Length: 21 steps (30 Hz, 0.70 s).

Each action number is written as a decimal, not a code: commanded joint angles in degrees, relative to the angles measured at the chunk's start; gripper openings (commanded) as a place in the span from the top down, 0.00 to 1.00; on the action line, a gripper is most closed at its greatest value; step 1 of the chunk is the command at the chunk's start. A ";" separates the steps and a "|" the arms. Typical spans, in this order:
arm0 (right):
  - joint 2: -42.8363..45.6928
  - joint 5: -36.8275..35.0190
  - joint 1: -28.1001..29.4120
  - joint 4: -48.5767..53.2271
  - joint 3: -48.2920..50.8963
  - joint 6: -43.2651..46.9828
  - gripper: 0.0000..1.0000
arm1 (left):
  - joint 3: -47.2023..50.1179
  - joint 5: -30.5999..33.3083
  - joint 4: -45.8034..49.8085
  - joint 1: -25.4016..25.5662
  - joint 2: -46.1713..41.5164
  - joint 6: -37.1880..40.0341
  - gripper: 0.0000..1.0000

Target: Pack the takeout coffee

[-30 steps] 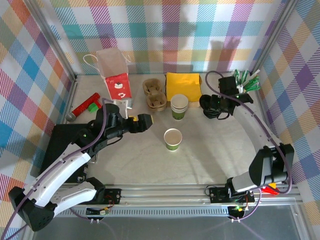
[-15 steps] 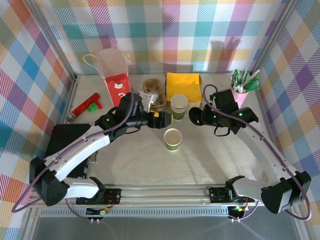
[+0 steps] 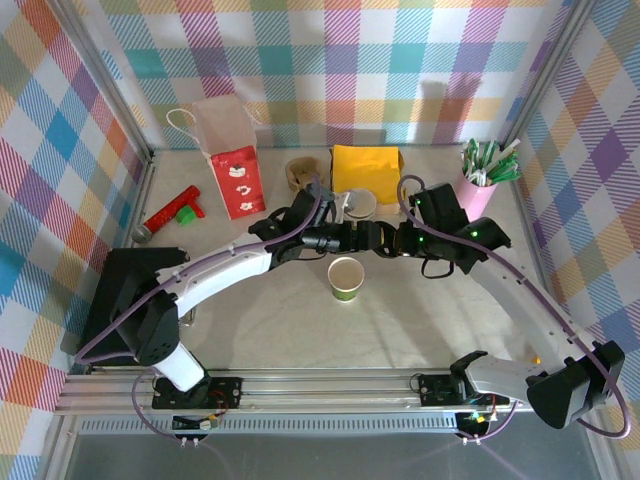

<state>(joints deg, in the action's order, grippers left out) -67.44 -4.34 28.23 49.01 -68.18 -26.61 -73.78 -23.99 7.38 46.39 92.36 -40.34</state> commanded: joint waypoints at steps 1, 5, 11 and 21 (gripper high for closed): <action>0.69 -1.15 0.75 0.46 0.28 -0.86 0.87 | -1.83 -0.61 -4.04 0.25 0.32 -3.57 0.38; 0.85 -1.51 1.12 0.18 0.47 -0.68 0.87 | -1.83 -1.69 -5.90 0.21 1.07 -5.04 0.55; 2.25 -1.81 1.48 -1.50 1.17 -0.41 0.85 | -0.11 -3.34 -11.02 0.26 1.09 -8.88 0.72; 9.80 4.63 2.05 -8.28 5.05 6.90 0.67 | 5.20 -1.56 -14.11 0.01 -3.27 -12.62 0.79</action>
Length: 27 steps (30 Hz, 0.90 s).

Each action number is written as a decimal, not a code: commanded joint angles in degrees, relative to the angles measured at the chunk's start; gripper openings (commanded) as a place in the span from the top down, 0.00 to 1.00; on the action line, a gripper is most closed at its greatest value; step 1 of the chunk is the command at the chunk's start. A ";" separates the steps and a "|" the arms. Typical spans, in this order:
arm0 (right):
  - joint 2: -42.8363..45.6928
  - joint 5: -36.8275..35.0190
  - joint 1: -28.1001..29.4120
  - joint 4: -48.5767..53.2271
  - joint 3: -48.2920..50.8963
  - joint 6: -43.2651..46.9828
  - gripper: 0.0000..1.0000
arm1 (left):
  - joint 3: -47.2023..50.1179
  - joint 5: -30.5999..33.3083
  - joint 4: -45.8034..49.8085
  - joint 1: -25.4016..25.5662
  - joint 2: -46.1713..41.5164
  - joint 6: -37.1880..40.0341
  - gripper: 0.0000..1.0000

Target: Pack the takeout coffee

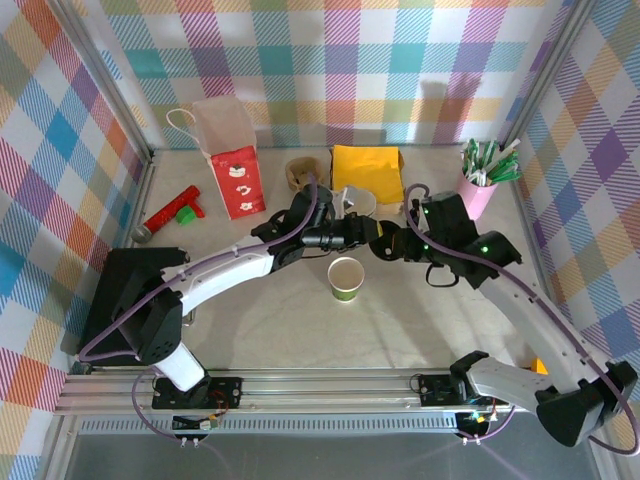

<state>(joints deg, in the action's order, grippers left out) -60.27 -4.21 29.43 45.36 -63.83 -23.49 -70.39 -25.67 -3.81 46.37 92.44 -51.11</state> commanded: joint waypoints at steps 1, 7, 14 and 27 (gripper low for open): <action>3.68 5.46 0.89 -5.58 1.37 5.16 0.65 | 2.54 0.50 -2.95 -0.11 -4.23 -2.26 0.79; 10.71 9.03 2.90 -15.71 8.49 14.20 0.60 | 7.46 0.42 -4.52 -1.87 -9.34 -5.67 0.80; 15.05 11.38 7.40 -25.74 14.00 29.50 0.50 | 12.74 5.18 -1.13 -4.82 -17.20 -9.91 0.79; 10.20 0.63 23.69 -39.14 17.42 61.82 0.47 | 15.80 13.78 12.51 -7.08 -29.66 -14.19 0.82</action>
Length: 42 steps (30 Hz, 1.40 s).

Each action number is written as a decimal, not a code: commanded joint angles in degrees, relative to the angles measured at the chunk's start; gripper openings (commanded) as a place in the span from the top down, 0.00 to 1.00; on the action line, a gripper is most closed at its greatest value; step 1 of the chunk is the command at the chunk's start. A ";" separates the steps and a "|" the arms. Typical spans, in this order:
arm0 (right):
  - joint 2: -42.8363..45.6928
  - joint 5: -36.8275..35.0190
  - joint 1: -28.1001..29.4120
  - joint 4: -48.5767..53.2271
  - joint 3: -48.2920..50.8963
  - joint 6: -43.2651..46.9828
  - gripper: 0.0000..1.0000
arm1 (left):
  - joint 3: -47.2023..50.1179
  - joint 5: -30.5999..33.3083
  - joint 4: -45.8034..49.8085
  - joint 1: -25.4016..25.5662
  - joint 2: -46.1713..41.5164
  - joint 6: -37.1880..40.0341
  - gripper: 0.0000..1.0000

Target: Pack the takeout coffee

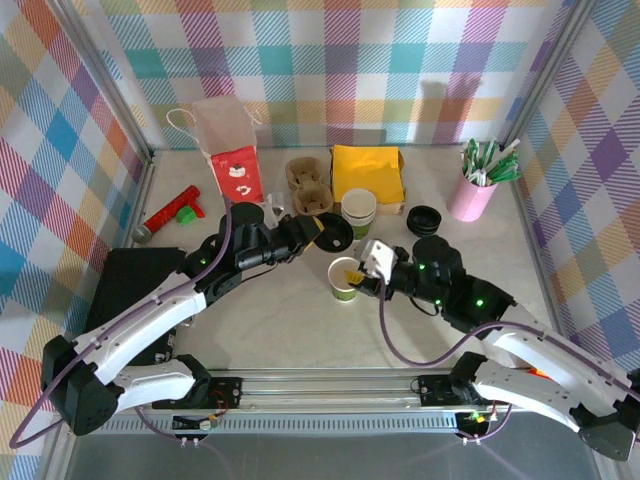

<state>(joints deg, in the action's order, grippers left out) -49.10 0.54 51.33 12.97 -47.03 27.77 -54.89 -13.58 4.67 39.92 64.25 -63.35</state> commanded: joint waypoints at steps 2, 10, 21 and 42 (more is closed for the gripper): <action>-2.16 -7.57 3.08 -10.57 0.97 12.63 0.47 | 0.94 0.96 3.42 -0.70 -1.91 -3.11 0.83; -5.60 -10.17 3.84 -16.99 1.74 17.21 0.51 | 1.46 0.82 4.01 -0.69 -2.53 -5.20 0.83; -4.60 -7.81 3.95 -15.71 4.25 19.71 0.50 | 1.49 1.48 3.87 -0.64 -2.66 -5.64 0.84; -8.76 -14.18 3.91 -15.75 0.94 22.61 0.75 | 0.98 -0.21 3.82 -0.65 -2.80 -4.03 0.84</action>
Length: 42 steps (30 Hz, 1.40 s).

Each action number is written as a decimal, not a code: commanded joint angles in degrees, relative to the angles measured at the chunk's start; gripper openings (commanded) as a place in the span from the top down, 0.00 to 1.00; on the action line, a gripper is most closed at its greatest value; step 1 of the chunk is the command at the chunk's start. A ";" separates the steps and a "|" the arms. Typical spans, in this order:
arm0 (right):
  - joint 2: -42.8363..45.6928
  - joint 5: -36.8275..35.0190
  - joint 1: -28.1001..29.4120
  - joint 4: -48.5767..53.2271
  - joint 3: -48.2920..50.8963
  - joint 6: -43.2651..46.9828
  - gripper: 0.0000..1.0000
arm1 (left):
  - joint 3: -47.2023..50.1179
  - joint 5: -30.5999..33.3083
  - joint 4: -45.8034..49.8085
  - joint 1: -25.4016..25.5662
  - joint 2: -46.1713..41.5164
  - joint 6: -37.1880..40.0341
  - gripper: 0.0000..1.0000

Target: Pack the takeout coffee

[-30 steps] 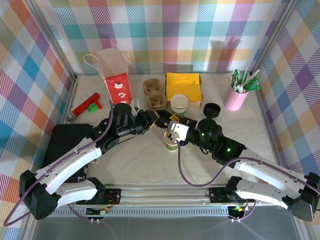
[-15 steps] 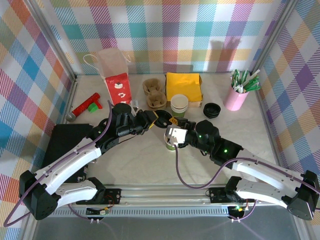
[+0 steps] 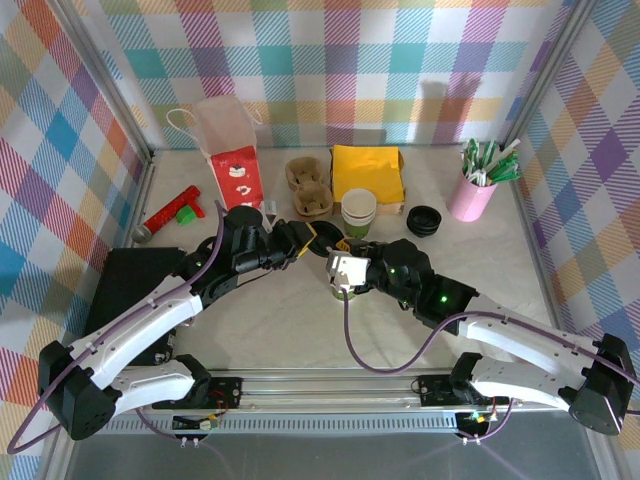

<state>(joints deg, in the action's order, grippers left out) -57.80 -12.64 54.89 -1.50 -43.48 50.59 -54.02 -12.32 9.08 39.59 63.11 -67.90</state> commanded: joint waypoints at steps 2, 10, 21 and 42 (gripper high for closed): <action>-0.42 -0.57 0.32 1.75 -4.34 -0.82 0.80 | -0.34 -1.10 0.38 -0.31 -1.86 1.16 0.84; -0.60 -2.06 0.39 7.19 -7.39 -4.87 0.93 | -0.31 -1.27 -0.85 -0.36 -3.55 2.88 0.73; -2.44 5.04 -3.79 22.67 -15.15 -18.62 1.00 | -5.10 4.76 9.83 -0.38 -11.30 17.30 0.29; -3.34 47.22 -22.81 27.07 -19.28 -64.23 1.00 | -1.99 2.25 4.26 -0.39 -16.22 30.07 0.27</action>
<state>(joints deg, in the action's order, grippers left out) -62.52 28.60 32.93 27.33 -63.88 -7.46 -57.14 -9.96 14.87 39.27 47.29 -40.56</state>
